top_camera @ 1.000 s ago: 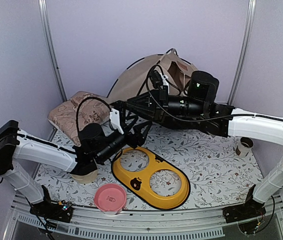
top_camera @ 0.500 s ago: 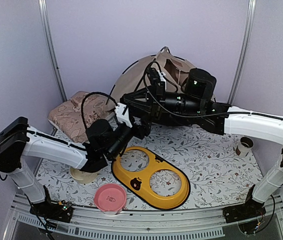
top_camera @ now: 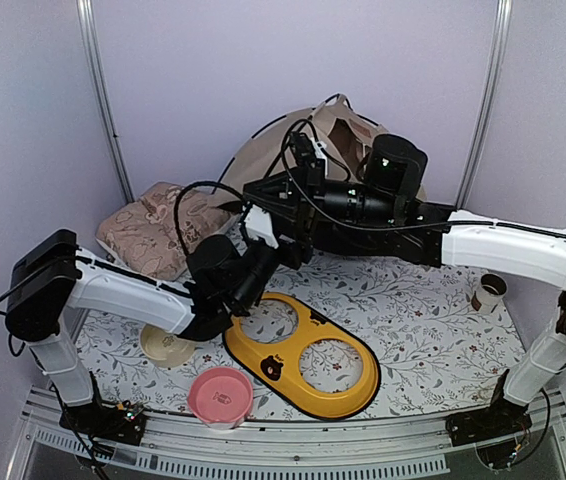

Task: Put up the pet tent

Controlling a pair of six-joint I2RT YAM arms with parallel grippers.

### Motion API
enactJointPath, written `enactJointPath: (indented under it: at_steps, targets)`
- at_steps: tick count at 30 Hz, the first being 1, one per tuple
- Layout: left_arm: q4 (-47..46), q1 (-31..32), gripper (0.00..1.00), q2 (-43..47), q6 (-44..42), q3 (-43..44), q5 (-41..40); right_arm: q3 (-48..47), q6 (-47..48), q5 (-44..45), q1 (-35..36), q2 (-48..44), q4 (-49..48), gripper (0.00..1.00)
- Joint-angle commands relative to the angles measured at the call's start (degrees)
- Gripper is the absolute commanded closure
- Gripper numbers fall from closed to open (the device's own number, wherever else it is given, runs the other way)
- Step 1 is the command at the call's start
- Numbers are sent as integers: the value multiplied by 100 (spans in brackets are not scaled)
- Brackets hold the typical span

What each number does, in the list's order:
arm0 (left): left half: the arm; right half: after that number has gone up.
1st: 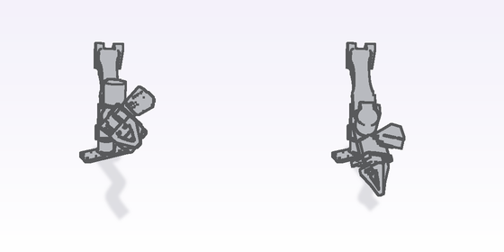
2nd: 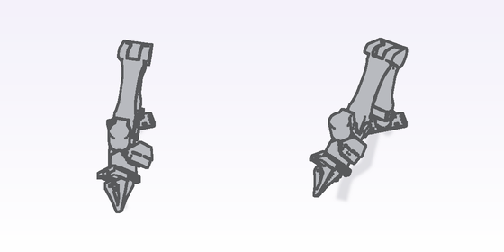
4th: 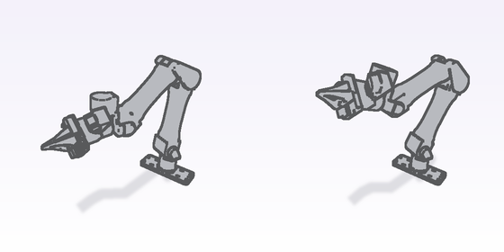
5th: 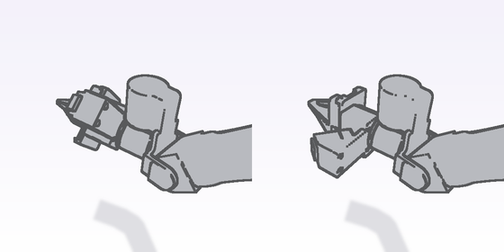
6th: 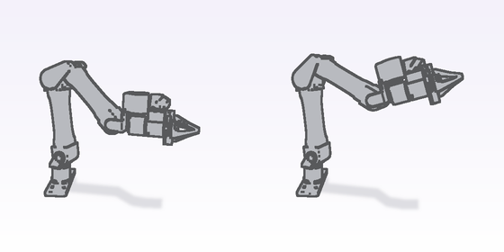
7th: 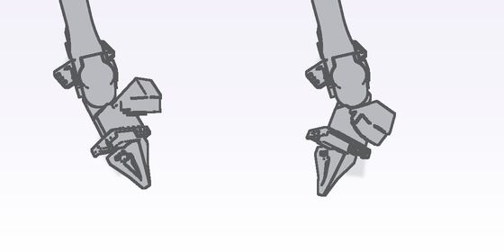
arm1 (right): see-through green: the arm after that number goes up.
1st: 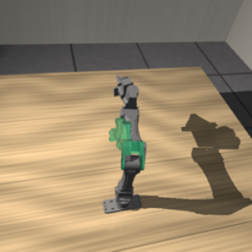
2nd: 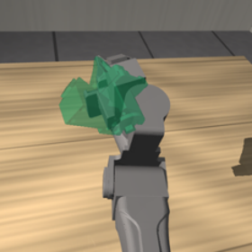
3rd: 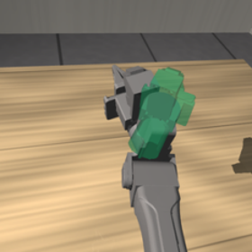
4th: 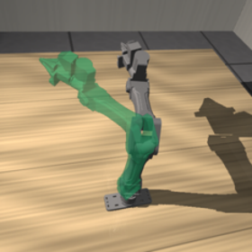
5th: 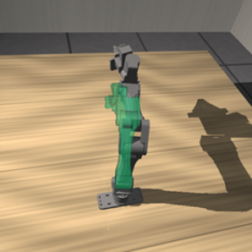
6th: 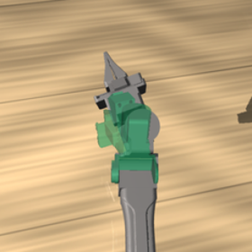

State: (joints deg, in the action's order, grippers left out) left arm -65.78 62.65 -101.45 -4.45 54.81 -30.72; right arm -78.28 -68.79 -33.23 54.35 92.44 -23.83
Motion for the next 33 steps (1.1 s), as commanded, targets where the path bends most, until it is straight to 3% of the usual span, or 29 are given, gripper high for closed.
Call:
enactJointPath:
  at_steps: [1, 21, 24, 28, 30, 33]
  targets:
    - [-217, 101, 25, -172, -90, 303, -35, -265, 3, 20, -31, 86, -310, 100]
    - [140, 29, 46, -614, -160, 1158, -322, -370, -90, 8, -29, 187, -343, 100]
    - [153, 14, 58, -621, -148, 1163, -314, -361, -94, 22, -36, 186, -346, 100]
    - [141, 9, 88, -601, -170, 1126, -289, -357, -77, 35, -31, 180, -335, 100]
    - [119, 9, 99, -555, -167, 1059, -261, -353, -66, 44, -45, 162, -335, 100]
    - [13, 8, 100, -450, -144, 829, -180, -321, -34, 67, -93, 107, -312, 100]
